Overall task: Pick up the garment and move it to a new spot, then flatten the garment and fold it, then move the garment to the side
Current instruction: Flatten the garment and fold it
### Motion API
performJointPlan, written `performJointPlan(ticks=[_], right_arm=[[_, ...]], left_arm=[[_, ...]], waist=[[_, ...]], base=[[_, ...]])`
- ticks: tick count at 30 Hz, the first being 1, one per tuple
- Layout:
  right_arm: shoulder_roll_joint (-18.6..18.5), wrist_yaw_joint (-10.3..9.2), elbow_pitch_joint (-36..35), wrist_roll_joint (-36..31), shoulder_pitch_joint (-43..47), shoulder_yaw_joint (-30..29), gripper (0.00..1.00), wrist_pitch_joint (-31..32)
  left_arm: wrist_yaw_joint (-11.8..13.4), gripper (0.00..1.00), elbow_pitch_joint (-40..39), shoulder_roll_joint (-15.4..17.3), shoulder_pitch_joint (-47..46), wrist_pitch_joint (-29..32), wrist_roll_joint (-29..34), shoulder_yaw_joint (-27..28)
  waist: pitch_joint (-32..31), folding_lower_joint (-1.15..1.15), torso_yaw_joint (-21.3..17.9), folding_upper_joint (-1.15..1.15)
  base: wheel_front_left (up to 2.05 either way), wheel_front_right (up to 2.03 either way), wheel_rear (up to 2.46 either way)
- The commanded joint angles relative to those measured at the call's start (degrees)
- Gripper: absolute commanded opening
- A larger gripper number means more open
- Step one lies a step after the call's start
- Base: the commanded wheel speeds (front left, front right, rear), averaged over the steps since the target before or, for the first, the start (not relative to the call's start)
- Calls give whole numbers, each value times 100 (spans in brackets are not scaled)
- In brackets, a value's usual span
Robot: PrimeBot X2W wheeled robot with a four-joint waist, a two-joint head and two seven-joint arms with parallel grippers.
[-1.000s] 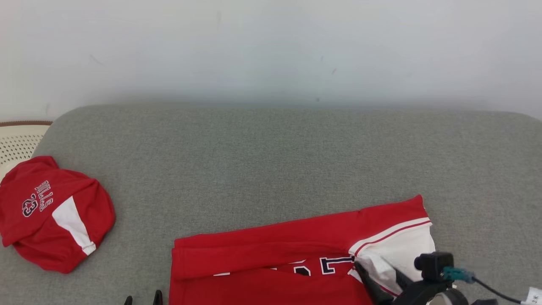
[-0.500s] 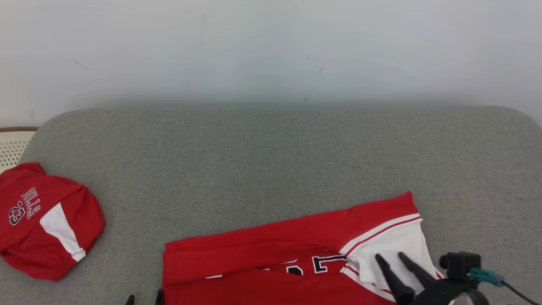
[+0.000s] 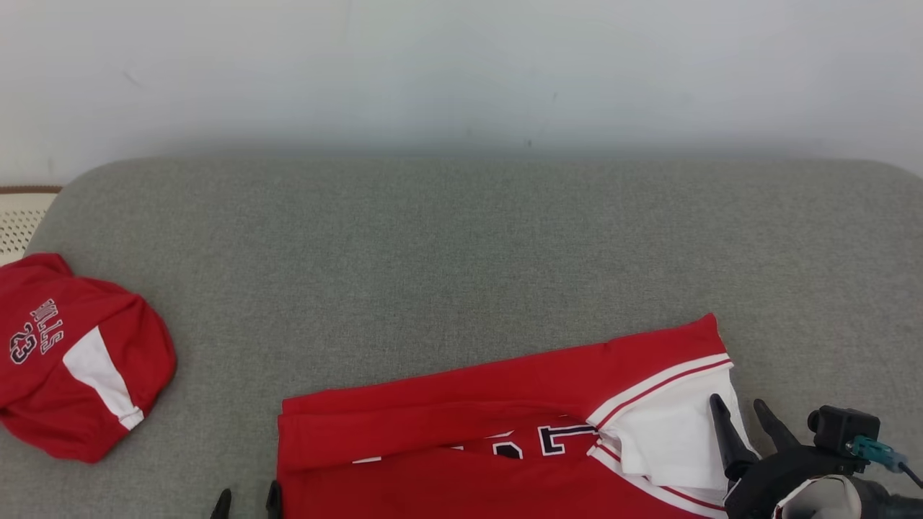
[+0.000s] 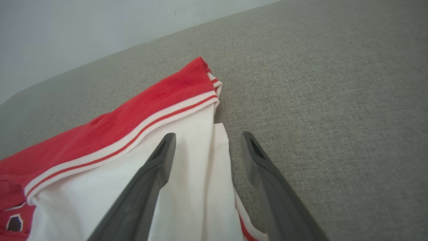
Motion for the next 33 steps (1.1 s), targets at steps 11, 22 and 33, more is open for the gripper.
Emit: performJointPlan(ticks=[11, 22, 33], right_arm=[[359, 0, 423, -50, -129, 134, 100, 22], [166, 12, 451, 690, -135, 992, 75, 246], [-250, -28, 1102, 692, -530, 600, 0, 7]], left_arm=[[-50, 100, 27, 3, -279, -5, 107, -10], [-62, 100, 65, 2, -296, -5, 111, -37], [-58, 100, 0, 2, -283, -5, 80, -80]], waist=[[387, 0, 240, 0], [397, 0, 255, 0], [323, 0, 246, 0]], base=[[0, 0, 0], [0, 0, 0], [0, 0, 0]])
